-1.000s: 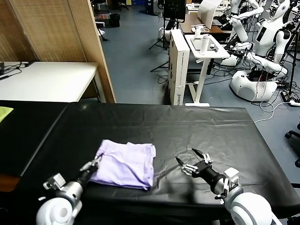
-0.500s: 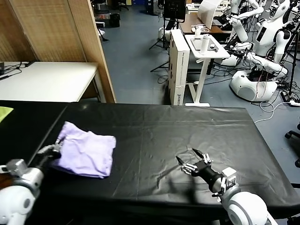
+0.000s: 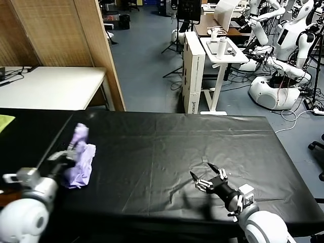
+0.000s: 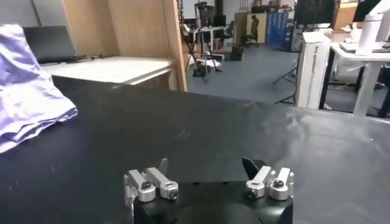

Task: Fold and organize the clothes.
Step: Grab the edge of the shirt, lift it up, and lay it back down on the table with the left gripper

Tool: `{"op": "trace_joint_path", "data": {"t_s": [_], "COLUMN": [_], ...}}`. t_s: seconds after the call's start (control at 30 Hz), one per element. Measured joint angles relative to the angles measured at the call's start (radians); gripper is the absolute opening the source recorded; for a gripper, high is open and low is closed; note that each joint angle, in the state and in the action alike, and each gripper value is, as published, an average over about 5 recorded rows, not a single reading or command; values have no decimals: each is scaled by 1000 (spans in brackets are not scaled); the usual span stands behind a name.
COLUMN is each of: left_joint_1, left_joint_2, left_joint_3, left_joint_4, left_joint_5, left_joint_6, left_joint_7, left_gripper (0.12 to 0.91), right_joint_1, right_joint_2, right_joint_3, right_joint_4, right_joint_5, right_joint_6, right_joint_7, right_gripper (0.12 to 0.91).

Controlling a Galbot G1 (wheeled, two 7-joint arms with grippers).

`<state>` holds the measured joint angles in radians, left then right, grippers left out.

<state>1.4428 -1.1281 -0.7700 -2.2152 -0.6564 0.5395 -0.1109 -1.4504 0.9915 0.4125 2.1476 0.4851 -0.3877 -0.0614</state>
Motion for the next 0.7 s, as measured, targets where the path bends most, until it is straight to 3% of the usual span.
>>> {"op": "trace_joint_path", "data": {"t_s": [0.2,0.37,0.53,0.6,0.7], "left_joint_1": [-43,-84,-110,-111,-103], "left_joint_2": [-148,-276,-363,-380,-386], "left_joint_3": [208,333,396,411,425], "left_joint_4": [32,124,210,226,226], "left_joint_5": [-20,39,112,130,147], "left_joint_6": [9,-18,-41,-48,-53], "left_joint_7": [-32,-25,-7,4,21], "left_gripper": [178,178,182,225,361], "right_joint_1": [11,19,34,43,62], "right_joint_2": [5,11,15,19,23], "right_joint_3": [-10,-16,-29,-38,-55], "right_joint_4": [-12,-22,-24,-24,-24], "right_joint_5": [-14,-17,21,57,131], "right_joint_6": [-2,-4,-17,-31,-62], "right_joint_7": [2,3,15,25,35], "right_gripper": [907,907,907,907,907]}}
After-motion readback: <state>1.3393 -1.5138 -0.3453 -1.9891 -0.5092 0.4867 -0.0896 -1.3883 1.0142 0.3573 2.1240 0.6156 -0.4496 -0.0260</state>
